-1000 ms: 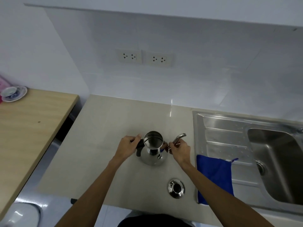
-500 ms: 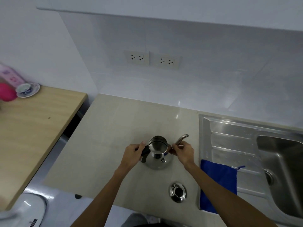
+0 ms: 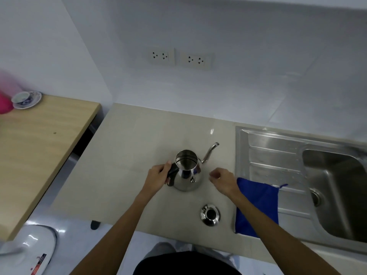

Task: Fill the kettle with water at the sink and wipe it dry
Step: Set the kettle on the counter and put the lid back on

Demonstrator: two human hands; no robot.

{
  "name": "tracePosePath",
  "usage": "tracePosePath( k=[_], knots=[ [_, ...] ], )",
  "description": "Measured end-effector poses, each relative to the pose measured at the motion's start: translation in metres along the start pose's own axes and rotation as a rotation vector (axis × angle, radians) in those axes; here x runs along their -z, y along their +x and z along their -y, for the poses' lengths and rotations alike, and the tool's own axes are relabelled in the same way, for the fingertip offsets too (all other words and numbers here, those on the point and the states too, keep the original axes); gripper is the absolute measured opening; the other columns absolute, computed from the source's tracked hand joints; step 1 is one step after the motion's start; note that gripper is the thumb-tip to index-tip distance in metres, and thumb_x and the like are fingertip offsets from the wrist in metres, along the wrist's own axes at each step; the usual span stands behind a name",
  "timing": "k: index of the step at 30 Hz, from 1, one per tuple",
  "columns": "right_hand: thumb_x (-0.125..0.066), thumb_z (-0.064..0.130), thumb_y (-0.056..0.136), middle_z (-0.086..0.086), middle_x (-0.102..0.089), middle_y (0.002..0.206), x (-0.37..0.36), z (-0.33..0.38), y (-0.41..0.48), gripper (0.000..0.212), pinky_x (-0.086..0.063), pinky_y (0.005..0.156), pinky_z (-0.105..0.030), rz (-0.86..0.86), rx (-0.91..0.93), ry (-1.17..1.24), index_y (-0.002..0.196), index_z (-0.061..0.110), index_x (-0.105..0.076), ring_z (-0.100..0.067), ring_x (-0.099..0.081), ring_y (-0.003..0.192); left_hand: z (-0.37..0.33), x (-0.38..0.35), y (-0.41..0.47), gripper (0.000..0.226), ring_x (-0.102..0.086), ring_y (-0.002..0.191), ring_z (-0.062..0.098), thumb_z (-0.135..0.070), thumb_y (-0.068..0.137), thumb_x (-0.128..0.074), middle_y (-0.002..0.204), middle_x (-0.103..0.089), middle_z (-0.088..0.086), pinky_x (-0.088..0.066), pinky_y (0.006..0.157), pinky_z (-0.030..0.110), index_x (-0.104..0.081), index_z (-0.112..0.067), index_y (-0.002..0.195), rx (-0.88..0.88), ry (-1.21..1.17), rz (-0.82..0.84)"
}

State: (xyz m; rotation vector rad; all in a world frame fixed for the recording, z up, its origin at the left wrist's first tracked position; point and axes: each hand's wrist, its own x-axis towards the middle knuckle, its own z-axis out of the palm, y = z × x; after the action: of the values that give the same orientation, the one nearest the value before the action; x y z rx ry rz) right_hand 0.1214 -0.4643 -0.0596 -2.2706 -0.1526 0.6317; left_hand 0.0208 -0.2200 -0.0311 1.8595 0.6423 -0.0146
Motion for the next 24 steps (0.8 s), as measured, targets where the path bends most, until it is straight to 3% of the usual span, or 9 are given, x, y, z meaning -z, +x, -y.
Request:
tracePosePath(
  k=[2,6,9,15,18,21,24],
  knots=[
    [-0.068,0.030,0.091,0.004,-0.068,0.103,-0.007,-0.019,-0.035,0.026,-0.047,0.071,-0.010,0.086,0.126,-0.130,0.112,0.015,-0.068,-0.005,-0.063,0.085,0.000,-0.002,-0.001,0.065,-0.047,0.039,0.007,-0.046,0.102,-0.045,0.054,-0.061,0.009,-0.033,0.039,0.012,-0.064,0.008,0.071,0.015,0.008,-0.016],
    [-0.072,0.045,0.081,0.004,-0.054,0.119,-0.022,-0.057,-0.071,0.056,-0.044,0.088,-0.018,0.239,0.169,-0.323,0.130,0.023,-0.056,-0.009,-0.053,0.104,-0.001,-0.004,0.000,0.063,-0.052,0.045,0.013,-0.047,0.102,-0.046,0.054,-0.061,0.011,-0.036,0.042,0.019,-0.058,-0.002,0.060,0.028,0.017,-0.027],
    [-0.078,0.047,0.071,0.005,-0.050,0.127,-0.029,-0.077,-0.074,0.071,-0.041,0.099,-0.024,0.253,0.165,-0.380,0.134,0.024,-0.053,-0.013,-0.049,0.115,-0.001,-0.003,-0.002,0.066,-0.054,0.048,0.014,-0.048,0.102,-0.046,0.056,-0.062,0.012,-0.039,0.047,0.024,-0.063,0.008,0.070,0.045,0.005,-0.035],
    [-0.080,0.037,0.074,0.007,-0.060,0.120,-0.038,-0.086,-0.074,0.050,-0.043,0.092,-0.019,0.205,0.195,-0.348,0.119,0.024,-0.062,-0.009,-0.055,0.105,-0.006,-0.002,-0.005,0.063,-0.047,0.036,0.002,-0.041,0.102,-0.049,0.063,-0.057,0.018,-0.033,0.036,0.010,-0.063,0.017,0.081,0.069,-0.053,-0.024],
    [-0.081,0.030,0.075,0.006,-0.061,0.118,-0.042,-0.088,-0.076,0.043,-0.049,0.096,-0.028,0.168,0.230,-0.329,0.115,0.021,-0.066,-0.011,-0.057,0.104,-0.003,0.000,-0.005,0.065,-0.047,0.039,0.005,-0.046,0.099,-0.053,0.063,-0.059,0.020,-0.035,0.037,0.014,-0.059,0.016,0.081,0.073,-0.054,-0.060],
    [-0.078,0.026,0.081,0.001,-0.062,0.127,-0.044,-0.087,-0.078,0.035,-0.049,0.102,-0.035,0.141,0.262,-0.325,0.115,0.019,-0.069,-0.014,-0.059,0.113,0.003,0.003,-0.006,0.056,-0.047,0.048,0.015,-0.053,0.093,-0.059,0.070,-0.061,0.017,-0.039,0.047,0.024,-0.056,0.000,0.076,0.036,-0.025,-0.087],
    [-0.071,0.029,0.089,0.002,-0.060,0.133,-0.036,-0.069,-0.083,0.038,-0.045,0.103,-0.019,0.095,0.241,-0.247,0.122,0.014,-0.064,-0.012,-0.059,0.117,0.006,0.007,-0.007,0.036,-0.056,0.059,0.015,-0.050,0.087,-0.069,0.090,-0.068,0.005,-0.040,0.051,0.023,-0.058,-0.016,0.091,-0.015,-0.030,-0.069]
  ],
)
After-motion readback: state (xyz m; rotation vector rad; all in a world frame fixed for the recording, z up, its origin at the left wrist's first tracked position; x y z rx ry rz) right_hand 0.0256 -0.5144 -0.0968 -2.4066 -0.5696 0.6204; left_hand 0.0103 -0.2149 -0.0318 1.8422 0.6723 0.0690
